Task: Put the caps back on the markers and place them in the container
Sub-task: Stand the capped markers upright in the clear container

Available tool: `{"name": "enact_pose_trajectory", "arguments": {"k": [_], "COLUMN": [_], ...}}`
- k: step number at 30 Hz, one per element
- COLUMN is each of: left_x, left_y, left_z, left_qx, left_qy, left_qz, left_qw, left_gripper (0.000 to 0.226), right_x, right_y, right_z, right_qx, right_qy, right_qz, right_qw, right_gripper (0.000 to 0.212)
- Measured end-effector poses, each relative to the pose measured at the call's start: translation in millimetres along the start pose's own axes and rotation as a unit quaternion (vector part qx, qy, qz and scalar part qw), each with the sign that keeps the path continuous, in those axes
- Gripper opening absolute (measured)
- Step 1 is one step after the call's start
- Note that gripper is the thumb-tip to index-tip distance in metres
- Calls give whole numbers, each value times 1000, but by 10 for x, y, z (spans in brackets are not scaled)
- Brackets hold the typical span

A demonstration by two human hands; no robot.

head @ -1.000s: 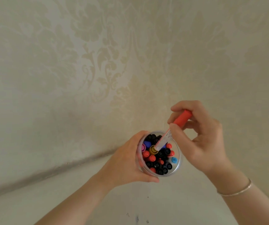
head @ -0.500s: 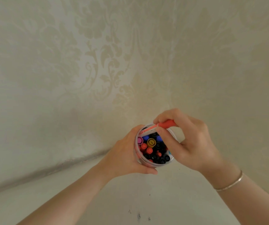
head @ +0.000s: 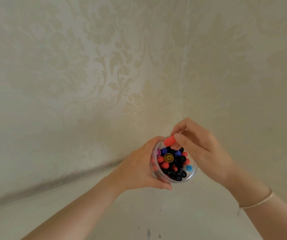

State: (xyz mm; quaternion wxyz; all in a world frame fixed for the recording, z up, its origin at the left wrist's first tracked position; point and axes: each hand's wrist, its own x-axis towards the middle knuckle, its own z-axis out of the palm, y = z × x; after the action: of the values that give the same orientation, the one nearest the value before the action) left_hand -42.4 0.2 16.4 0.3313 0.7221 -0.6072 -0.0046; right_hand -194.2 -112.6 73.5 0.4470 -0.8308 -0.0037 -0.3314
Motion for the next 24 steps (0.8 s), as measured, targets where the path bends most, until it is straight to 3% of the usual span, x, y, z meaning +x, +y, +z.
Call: {"name": "enact_pose_trajectory", "arguments": {"k": [2, 5, 8, 11, 13, 19, 24], "left_x": [-13, -11, -11, -47, -60, -65, -86], "left_y": [1, 2, -19, -25, -31, -35, -84], "left_z": [-2, 6, -6, -9, -7, -28, -30], "left_qx": [2, 1, -9, -16, -27, -36, -36], "left_qy": [3, 11, 24, 22, 23, 22, 25], "left_qz": [2, 6, 4, -6, -9, -5, -28], "left_qw": [1000, 1000, 1000, 1000, 999, 999, 999], "left_gripper": [107, 109, 106, 106, 109, 112, 108], "right_x": [64, 131, 198, 312, 369, 478, 569], "right_y": [-11, 9, -23, -43, -19, 10, -63], "right_z": [-16, 60, 52, -40, -64, -132, -59], "right_qx": [-95, -291, -361, -258, -145, -126, -191], "right_qy": [-28, -30, -25, -134, -206, -237, -239], "right_qz": [19, -11, -11, 109, 169, 157, 147], "right_qw": [995, 956, 932, 950, 953, 950, 941], "right_gripper": [10, 8, 15, 46, 46, 34, 24]}}
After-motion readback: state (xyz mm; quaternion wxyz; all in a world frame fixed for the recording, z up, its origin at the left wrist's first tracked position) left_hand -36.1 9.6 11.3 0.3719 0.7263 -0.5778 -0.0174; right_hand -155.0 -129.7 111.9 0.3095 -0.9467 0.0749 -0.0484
